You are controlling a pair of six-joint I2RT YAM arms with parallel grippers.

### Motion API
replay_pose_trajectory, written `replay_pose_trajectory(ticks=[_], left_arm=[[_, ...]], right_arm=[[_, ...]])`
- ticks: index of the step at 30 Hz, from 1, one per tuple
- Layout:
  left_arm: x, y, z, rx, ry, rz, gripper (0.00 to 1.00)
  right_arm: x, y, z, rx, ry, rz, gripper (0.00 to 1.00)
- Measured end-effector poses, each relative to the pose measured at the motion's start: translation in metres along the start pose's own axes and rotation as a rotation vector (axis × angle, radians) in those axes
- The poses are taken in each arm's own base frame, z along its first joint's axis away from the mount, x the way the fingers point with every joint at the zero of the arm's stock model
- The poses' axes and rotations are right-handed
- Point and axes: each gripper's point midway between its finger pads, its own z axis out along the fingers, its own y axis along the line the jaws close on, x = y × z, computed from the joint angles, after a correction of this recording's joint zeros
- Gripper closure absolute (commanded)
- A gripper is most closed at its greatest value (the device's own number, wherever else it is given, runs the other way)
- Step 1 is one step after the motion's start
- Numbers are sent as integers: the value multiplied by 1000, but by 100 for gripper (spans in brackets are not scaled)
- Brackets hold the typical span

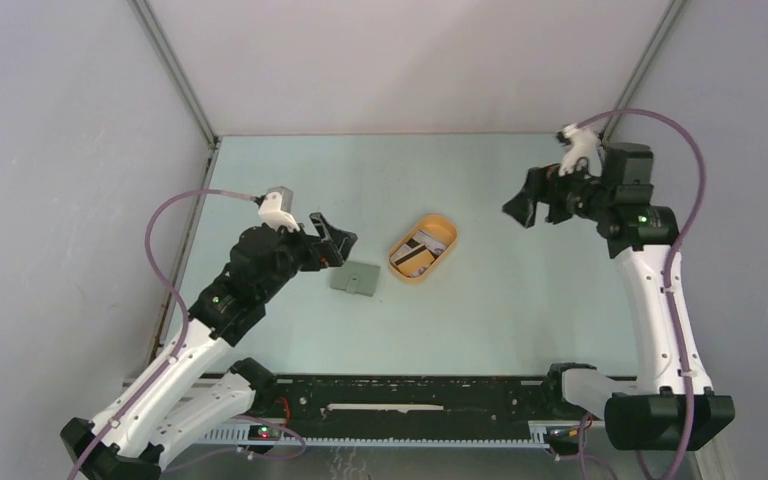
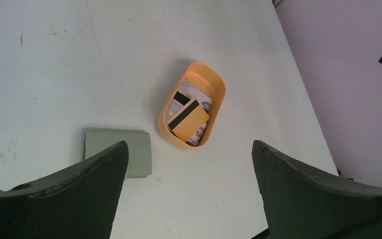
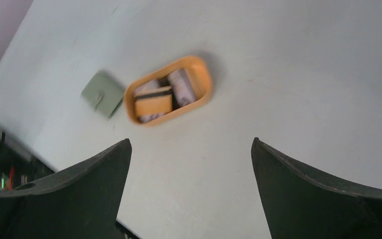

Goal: Put the credit cards into the card holder
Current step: Open the card holder at the center of the board.

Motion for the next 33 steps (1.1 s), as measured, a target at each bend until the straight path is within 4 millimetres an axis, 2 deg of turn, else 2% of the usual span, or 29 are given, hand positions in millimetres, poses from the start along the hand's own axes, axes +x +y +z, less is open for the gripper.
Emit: replay_pose_trajectory(ticks=[4,7,10,14,18,21,26,33], left_arm=[[5,2,2,-3,3,-30,2],[12,7,5,-15,15,-54,4],[19,14,11,-38,35,-75,7],[32,25,24,-78,86,-97,9],[47,39,36,-126,152,-102,21],[65,53,46,-160,232,-92,26],[105,89,58,-284,454,-37,26],[118,126,63,-375,598,-9,30]], right_arm=[[24,60,7,-236,91,-167,0],[43,88,4,-386,150,-220,0],[58,94,6,-452,187,-218,0],[88,93,11,-496,253,-174,0],[114,92,15,-526,315,-125,0],[125,94,17,-548,347,-102,0],[138,105,25,-615,401,-112,0],[151,122,22,-709,443,-157,0]])
